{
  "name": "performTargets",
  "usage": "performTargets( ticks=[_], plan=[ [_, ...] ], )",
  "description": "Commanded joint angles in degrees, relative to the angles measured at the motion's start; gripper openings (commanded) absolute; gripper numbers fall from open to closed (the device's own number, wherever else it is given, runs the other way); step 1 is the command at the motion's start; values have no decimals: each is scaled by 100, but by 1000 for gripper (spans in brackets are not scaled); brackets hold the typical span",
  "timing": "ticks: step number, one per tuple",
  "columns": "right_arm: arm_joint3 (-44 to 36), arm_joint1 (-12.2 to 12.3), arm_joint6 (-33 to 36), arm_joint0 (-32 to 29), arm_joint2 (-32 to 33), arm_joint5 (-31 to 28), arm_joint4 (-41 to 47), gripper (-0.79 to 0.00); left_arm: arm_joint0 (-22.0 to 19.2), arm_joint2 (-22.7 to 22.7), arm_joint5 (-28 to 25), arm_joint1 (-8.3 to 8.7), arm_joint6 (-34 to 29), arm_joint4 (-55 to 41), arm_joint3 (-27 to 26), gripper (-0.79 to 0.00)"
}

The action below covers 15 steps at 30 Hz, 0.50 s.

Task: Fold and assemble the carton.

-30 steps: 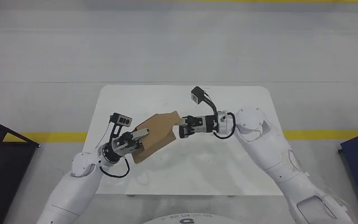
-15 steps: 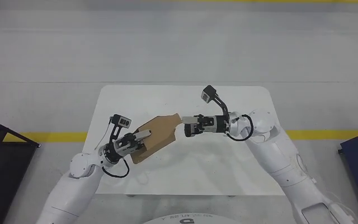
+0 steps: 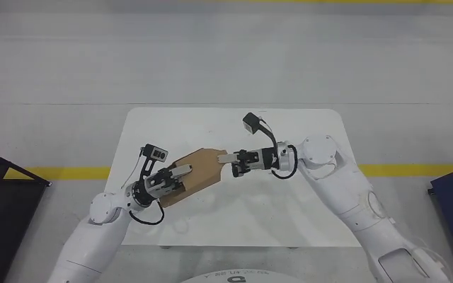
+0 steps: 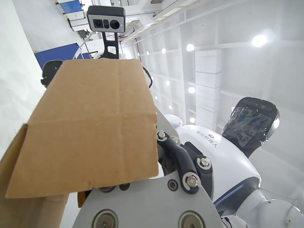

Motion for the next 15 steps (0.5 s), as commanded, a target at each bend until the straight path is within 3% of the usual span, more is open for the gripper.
performTargets(
  ticks=[1, 15],
  plan=[
    [2, 3, 19, 24, -23, 9, -57, 0, 8, 0, 31, -9, -98, -152, -8, -785],
    [-75, 38, -31, -87, 26, -269, -54, 0, -16, -78, 155, -59, -488, -600, 108, -785]
  ],
)
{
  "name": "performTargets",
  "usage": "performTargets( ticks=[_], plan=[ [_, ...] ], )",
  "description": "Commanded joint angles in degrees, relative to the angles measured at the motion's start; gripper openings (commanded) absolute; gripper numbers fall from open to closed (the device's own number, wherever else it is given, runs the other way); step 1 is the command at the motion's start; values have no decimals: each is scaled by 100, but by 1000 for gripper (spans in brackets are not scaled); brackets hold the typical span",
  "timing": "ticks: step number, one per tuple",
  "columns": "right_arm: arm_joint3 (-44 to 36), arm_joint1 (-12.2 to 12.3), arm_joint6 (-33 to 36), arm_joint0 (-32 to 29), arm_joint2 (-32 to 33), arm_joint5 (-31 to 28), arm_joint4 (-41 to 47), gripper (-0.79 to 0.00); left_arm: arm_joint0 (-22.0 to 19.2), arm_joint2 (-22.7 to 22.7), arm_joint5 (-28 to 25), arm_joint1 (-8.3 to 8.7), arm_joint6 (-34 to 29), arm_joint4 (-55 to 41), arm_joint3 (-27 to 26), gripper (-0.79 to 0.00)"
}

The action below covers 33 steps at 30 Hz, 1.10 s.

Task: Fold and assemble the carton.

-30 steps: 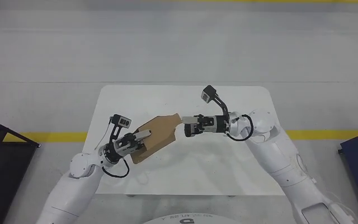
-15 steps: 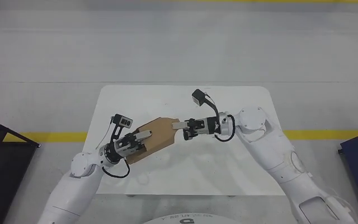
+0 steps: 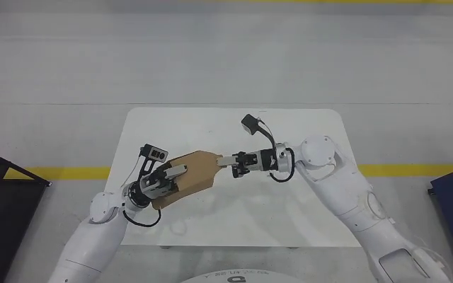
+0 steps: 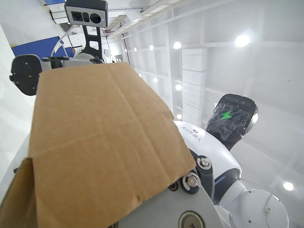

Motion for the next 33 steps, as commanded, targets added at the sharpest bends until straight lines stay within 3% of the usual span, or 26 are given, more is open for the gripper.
performTargets(
  ticks=[1, 7, 26, 33],
  plan=[
    [-35, 15, 58, -64, 81, -196, 125, 0, -7, -19, 4, -7, -16, -21, 32, -785],
    [-45, 89, 390, -302, 363, -649, 391, 0, -4, -62, -53, -33, -69, -109, 155, -785],
    [-29, -18, -75, 117, -259, -55, 42, 0, -68, 0, 19, -114, 56, 183, 97, -785],
    [49, -14, -131, 109, -176, -194, 213, 0, -14, -97, 2, -117, 125, 321, 69, -785]
  ],
)
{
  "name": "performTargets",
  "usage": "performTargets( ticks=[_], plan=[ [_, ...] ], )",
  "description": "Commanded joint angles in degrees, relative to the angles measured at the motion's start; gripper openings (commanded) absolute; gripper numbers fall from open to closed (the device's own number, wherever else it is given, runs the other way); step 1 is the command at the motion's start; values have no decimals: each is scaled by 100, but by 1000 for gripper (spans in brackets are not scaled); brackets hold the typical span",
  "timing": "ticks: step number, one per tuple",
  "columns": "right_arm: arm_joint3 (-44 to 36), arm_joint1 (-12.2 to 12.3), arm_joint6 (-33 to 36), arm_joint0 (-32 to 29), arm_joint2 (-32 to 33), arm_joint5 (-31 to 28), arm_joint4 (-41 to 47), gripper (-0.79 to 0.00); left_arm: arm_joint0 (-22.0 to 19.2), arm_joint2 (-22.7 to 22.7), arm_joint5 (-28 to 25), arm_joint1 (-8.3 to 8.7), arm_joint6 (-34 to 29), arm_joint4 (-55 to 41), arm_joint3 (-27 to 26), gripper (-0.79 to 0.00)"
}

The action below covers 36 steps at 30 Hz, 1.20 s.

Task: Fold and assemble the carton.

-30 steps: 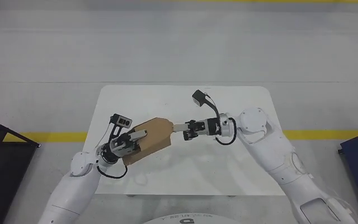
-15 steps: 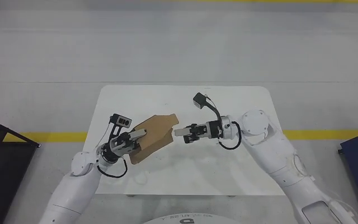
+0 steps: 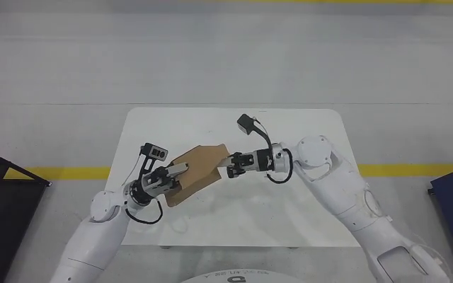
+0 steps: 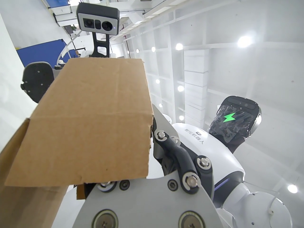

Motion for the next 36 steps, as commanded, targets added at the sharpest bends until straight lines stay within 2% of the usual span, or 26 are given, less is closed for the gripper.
performTargets(
  ticks=[1, 5, 11, 26, 32, 36],
  plan=[
    [15, 15, -18, -66, 92, -96, 104, 0, 18, -24, -8, -1, 15, 27, -3, -785],
    [59, 52, -175, -291, 451, -312, 630, 0, 41, -62, -42, -9, 80, 74, 20, -785],
    [-59, 85, -27, -489, 613, -522, 869, 0, 32, -47, -31, -28, 119, 161, 26, -785],
    [-217, 20, -248, -62, -144, 217, -597, 0, 3, -34, -21, -71, 109, 186, 85, -785],
    [-208, 13, -326, 0, -218, 354, -783, 0, 17, -67, -4, -85, -4, 24, 87, -785],
    [-194, 32, -342, -83, -90, 176, -622, 0, 28, -92, 7, -92, -57, -23, 85, -785]
  ],
)
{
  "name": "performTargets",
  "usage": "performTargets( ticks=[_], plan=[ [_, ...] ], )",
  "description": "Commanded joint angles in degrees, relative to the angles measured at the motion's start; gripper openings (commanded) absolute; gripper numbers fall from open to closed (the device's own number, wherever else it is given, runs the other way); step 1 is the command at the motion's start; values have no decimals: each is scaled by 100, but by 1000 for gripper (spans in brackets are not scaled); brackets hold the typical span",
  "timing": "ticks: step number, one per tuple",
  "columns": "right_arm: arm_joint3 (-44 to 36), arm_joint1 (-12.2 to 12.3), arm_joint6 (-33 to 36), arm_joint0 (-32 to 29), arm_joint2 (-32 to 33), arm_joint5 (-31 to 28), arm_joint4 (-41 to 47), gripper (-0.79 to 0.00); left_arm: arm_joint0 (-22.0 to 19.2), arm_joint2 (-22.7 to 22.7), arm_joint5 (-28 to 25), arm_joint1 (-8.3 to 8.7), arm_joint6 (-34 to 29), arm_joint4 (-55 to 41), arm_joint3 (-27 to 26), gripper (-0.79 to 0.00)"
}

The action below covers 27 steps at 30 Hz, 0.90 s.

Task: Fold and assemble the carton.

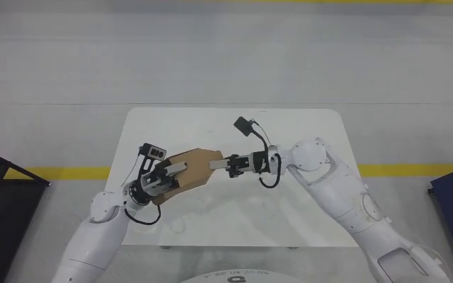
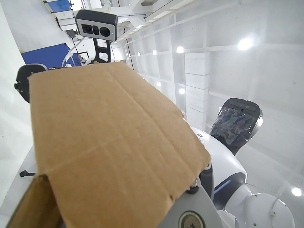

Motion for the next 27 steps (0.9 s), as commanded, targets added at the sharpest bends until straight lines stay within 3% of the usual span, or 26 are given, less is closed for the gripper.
performTargets(
  ticks=[1, 10, 27],
  plan=[
    [-3, 22, 39, -68, 107, -143, 93, 0, 5, -10, 6, -4, -14, -17, 1, -785],
    [-128, 143, 444, -437, 524, -729, 297, 0, 6, -39, 3, -23, -4, 40, 10, -785],
    [-154, 69, 129, -159, 97, -266, 8, 0, 6, -6, 25, -61, 33, 213, -1, -785]
  ],
)
